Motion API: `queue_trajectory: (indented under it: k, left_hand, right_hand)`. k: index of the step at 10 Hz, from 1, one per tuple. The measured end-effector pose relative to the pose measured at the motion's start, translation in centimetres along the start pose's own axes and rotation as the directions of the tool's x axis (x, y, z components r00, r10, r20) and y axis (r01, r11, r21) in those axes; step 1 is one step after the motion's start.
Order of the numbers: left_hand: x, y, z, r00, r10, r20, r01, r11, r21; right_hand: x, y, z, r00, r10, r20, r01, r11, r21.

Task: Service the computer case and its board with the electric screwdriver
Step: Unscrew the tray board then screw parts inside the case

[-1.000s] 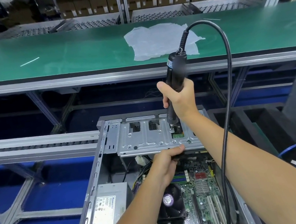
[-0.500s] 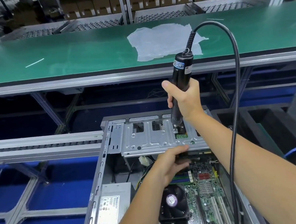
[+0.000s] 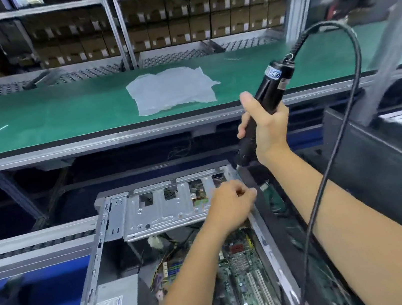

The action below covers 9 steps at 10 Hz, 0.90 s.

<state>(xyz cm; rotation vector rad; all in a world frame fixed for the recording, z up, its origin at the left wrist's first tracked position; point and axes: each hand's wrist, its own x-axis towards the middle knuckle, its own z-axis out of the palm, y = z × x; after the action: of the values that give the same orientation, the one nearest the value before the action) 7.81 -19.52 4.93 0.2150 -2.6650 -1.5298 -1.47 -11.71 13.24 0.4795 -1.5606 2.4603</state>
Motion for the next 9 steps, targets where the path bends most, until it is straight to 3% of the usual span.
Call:
queue_trajectory:
  k: [2,3,5,6,9]
  left_hand:
    - [1.8,4.5,8.5,0.992,0.077,0.095,-0.091,0.983,0.159]
    - [3.7,5.3,13.1,0.985,0.008,0.175,-0.058,0.957,0.283]
    - [6.2,3.7,21.4,0.927,-0.291,0.236,0.124,0.832,0.541]
    - [6.1,1.6,23.9,0.881,-0.417,0.222,0.204,0.760,0.617]
    - [4.8,-3.4,29.1,0.830,-0.481,0.283,0.150,0.681,0.717]
  right_hand:
    - [0.6,-2.8,-12.0,0.996,0.037,-0.085,-0.050,0.987,-0.151]
    - [0.5,-1.9,-17.5,0.994,0.070,-0.081,-0.087,0.970,-0.225]
    - [-1.8,2.1,-26.1,0.950,0.312,-0.023,-0.306,0.911,-0.274]
    - [-3.0,4.5,-28.3,0.918,0.395,-0.042,-0.392,0.882,-0.263]
    - [-4.2,9.7,-29.0,0.807,0.591,0.003,-0.569,0.779,-0.264]
